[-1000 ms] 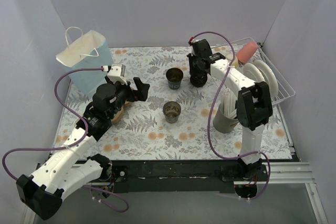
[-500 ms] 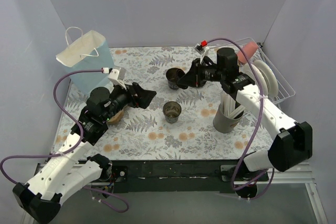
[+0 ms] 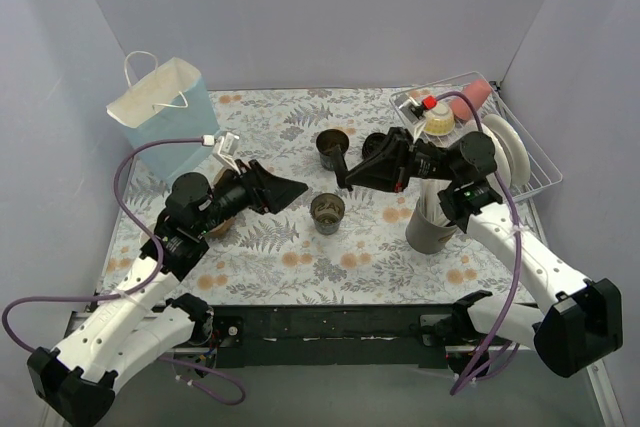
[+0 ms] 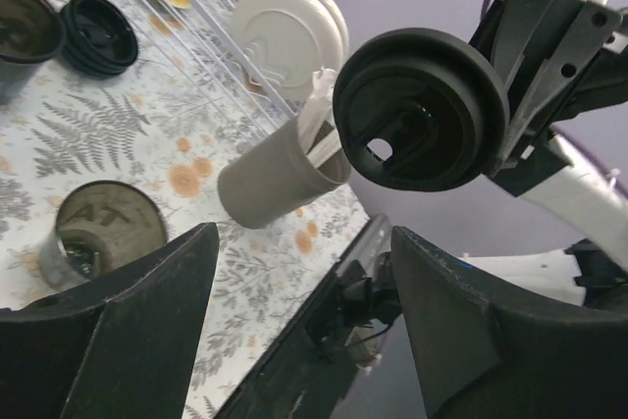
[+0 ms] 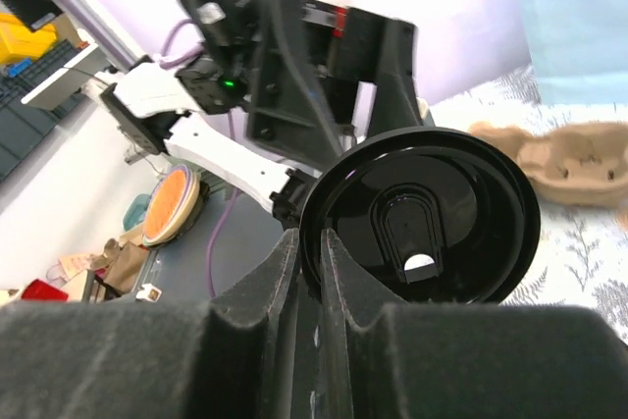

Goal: Pack the takeout coffee

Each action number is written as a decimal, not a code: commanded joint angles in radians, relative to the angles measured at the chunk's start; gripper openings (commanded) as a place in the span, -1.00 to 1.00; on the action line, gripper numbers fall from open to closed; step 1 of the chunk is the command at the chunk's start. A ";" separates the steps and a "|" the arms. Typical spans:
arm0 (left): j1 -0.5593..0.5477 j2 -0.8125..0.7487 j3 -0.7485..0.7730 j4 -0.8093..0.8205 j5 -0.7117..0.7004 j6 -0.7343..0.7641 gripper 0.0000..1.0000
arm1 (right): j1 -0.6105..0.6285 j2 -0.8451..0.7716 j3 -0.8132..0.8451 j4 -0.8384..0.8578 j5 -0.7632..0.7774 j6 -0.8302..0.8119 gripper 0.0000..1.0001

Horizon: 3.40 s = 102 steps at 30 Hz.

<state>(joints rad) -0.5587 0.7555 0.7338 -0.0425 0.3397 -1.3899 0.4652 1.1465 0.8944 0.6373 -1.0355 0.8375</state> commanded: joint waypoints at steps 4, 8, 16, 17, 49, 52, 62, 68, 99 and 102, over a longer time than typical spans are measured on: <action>-0.001 -0.004 -0.103 0.296 0.096 -0.484 0.34 | 0.001 -0.111 -0.086 0.360 0.063 0.087 -0.60; -0.001 0.016 -0.197 0.531 0.125 -0.635 0.18 | 0.003 -0.122 -0.100 0.401 0.080 0.106 -0.61; -0.006 0.168 -0.172 0.734 0.217 -0.728 0.09 | 0.012 -0.100 -0.123 0.530 0.097 0.181 -0.61; -0.007 0.169 -0.154 0.733 0.216 -0.730 0.11 | 0.013 -0.100 -0.126 0.532 0.100 0.178 -0.60; -0.133 0.352 -0.051 0.768 0.140 -0.725 -0.01 | 0.055 -0.122 -0.198 0.564 0.130 0.163 -0.61; -0.135 0.360 -0.057 0.780 0.137 -0.741 -0.10 | 0.061 -0.123 -0.209 0.572 0.134 0.164 -0.62; -0.141 0.360 -0.093 0.831 0.140 -0.811 -0.35 | 0.067 -0.114 -0.222 0.610 0.137 0.176 -0.62; -0.147 0.352 -0.102 0.834 0.139 -0.837 -0.54 | 0.067 -0.113 -0.227 0.615 0.141 0.175 -0.61; -0.148 0.422 0.489 -0.756 -0.390 0.023 -1.00 | 0.069 -0.257 0.210 -1.085 0.856 -0.569 0.75; -0.148 0.497 0.527 -0.856 -0.445 0.054 -1.00 | 0.067 -0.211 0.242 -1.105 0.873 -0.578 0.72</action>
<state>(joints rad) -0.7040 1.1660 1.2087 -0.5880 0.0193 -1.4563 0.5316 0.8898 1.0801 -0.3176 -0.2745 0.3168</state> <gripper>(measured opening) 0.083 0.871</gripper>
